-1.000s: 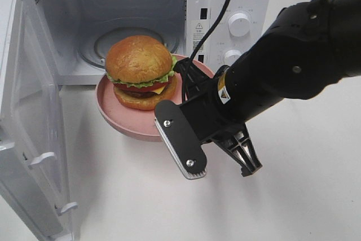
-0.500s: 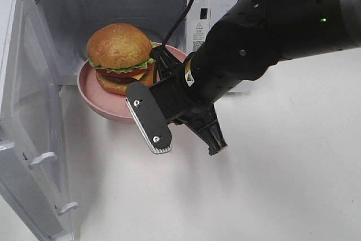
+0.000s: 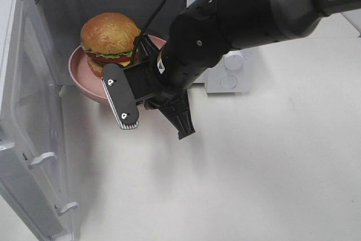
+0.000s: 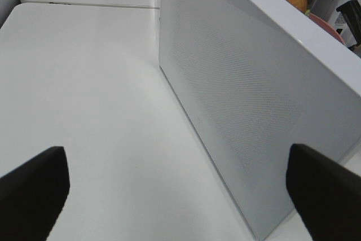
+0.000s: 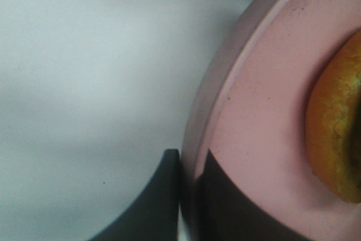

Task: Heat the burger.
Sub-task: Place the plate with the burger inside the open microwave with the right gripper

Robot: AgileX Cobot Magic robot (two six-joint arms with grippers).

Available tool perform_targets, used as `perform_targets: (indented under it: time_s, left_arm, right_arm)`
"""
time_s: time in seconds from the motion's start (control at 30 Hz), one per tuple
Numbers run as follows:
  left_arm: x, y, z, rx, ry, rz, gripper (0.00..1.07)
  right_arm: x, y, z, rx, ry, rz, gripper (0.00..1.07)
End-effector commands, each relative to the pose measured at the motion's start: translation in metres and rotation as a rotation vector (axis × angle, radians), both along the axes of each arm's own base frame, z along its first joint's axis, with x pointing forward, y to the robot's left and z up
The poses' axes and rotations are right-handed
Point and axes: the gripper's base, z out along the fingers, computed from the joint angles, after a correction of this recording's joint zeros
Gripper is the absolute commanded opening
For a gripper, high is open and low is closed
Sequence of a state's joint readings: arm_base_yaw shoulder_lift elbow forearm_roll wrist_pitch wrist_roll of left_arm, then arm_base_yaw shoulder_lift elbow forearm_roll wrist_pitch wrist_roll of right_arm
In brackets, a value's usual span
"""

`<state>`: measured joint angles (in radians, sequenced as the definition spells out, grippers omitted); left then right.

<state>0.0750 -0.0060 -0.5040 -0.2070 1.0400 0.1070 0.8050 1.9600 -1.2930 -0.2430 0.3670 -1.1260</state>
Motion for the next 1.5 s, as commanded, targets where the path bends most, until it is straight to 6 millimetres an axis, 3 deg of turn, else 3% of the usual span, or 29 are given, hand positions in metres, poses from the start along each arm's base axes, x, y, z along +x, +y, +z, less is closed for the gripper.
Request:
perform_targets:
  time_s: [0.03,0.37,0.77,1.5]
  left_arm:
    - [-0.003,0.000,0.000,0.003,-0.026,-0.008,1.00]
    - [-0.003,0.000,0.000,0.003,-0.026,-0.008,1.00]
    - [-0.003,0.000,0.000,0.003,-0.026,-0.008,1.00]
    - [-0.003,0.000,0.000,0.003,-0.026,-0.007,1.00]
  right_arm:
    - [0.010,0.008,0.012,0.054,-0.056,0.002,0.00]
    - [0.030,0.019,0.004,0.046,-0.040,-0.044,0.00]
    - [0.069,0.028,0.006,0.021,-0.072,-0.136,0.00]
    - [0.103,0.038,-0.004,0.003,-0.123,-0.156,0.00]
